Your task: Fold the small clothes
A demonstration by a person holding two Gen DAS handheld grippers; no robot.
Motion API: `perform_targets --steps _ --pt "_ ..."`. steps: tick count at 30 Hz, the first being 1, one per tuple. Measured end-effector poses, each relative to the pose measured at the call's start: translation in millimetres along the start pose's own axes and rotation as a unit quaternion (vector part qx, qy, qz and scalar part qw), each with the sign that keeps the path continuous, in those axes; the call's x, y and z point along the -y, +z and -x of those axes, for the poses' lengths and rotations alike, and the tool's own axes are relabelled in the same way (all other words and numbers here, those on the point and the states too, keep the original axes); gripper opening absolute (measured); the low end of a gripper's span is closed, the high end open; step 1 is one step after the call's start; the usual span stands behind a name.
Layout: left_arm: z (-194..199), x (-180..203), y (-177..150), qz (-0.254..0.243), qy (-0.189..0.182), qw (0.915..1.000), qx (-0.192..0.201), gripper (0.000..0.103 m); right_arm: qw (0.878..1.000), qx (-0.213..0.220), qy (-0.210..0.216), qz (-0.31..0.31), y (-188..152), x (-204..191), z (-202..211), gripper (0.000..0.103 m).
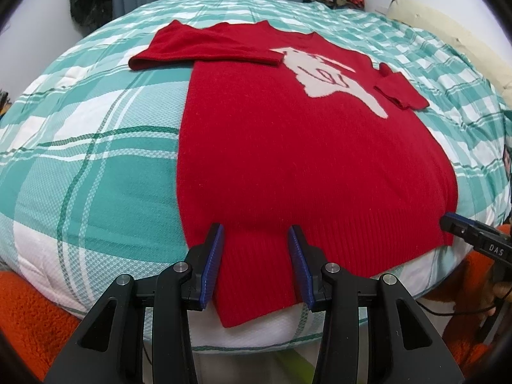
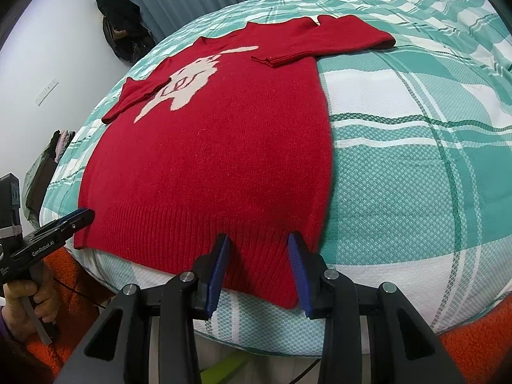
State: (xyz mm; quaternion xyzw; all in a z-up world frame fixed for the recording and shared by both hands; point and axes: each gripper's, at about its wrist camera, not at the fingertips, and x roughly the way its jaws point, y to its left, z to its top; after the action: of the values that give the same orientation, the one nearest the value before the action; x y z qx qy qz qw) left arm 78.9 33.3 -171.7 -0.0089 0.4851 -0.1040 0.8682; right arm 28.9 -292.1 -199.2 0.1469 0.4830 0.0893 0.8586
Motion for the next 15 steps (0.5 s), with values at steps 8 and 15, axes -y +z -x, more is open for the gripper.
perform_targets --steps 8,15 --pt "25.3 -7.6 3.5 0.030 0.001 0.9996 0.003 0.061 0.999 0.002 0.024 -0.031 0.2 12.5 8.7 0.037" --pt "69.3 -60.8 3.1 0.128 0.106 0.9812 0.098 0.083 0.988 0.024 -0.054 -0.141 2.8 52.6 60.6 0.042"
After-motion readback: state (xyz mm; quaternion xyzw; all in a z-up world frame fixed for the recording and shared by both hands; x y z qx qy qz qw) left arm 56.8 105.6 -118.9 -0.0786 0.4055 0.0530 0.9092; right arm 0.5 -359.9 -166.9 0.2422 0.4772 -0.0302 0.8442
